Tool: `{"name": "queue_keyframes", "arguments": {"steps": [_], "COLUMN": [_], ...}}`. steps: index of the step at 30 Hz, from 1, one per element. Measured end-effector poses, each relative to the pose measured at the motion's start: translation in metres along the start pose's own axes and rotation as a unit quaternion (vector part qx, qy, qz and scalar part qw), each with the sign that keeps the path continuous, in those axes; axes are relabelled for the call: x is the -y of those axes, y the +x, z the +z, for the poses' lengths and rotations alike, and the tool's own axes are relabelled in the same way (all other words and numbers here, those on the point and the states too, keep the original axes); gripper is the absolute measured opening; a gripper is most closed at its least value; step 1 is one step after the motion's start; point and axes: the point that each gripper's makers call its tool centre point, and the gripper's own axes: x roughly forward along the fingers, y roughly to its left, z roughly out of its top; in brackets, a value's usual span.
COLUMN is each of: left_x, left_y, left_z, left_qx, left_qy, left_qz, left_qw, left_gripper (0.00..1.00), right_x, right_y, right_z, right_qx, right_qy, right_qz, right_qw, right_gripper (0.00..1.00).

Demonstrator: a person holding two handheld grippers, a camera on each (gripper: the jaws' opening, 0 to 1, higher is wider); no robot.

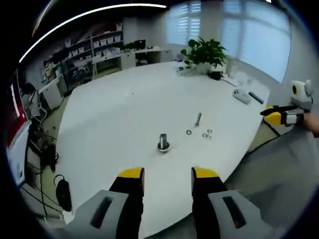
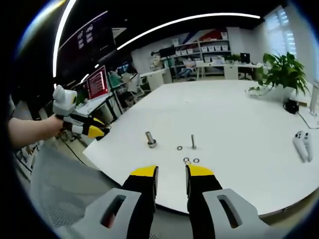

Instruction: Place the washer onto the threaded stud by aligning its center hole with the stud, sliding it down to the base, and recovering from edge contact or off-axis alignment until the washer reaches the visible bottom stop.

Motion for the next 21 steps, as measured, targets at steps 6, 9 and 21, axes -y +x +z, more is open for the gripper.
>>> {"name": "queue_keyframes", "arguments": {"steps": [6, 9, 21], "left_x": [0.001, -0.003, 0.025], "left_y": [-0.028, -0.033, -0.043], "left_z": [-0.012, -0.023, -0.005], "left_qx": [0.031, 0.025, 0.105], "left_qy": [-0.033, -0.031, -0.009], "left_qz": [-0.011, -0.012, -0.04], "left_qw": [0.9989, 0.9991, 0.9936], "left_gripper": [0.36, 0.37, 0.35], "right_x": [0.001, 0.002, 0.008], "right_y": [0.0, 0.002, 0.002], "right_z": [-0.005, -0.01, -0.02], "right_qx": [-0.015, -0.03, -0.061], "right_qy": [0.001, 0.004, -0.006], "right_qz": [-0.007, -0.007, -0.02], "right_qw": [0.9999, 0.9995, 0.9979], "right_gripper": [0.25, 0.25, 0.25]}}
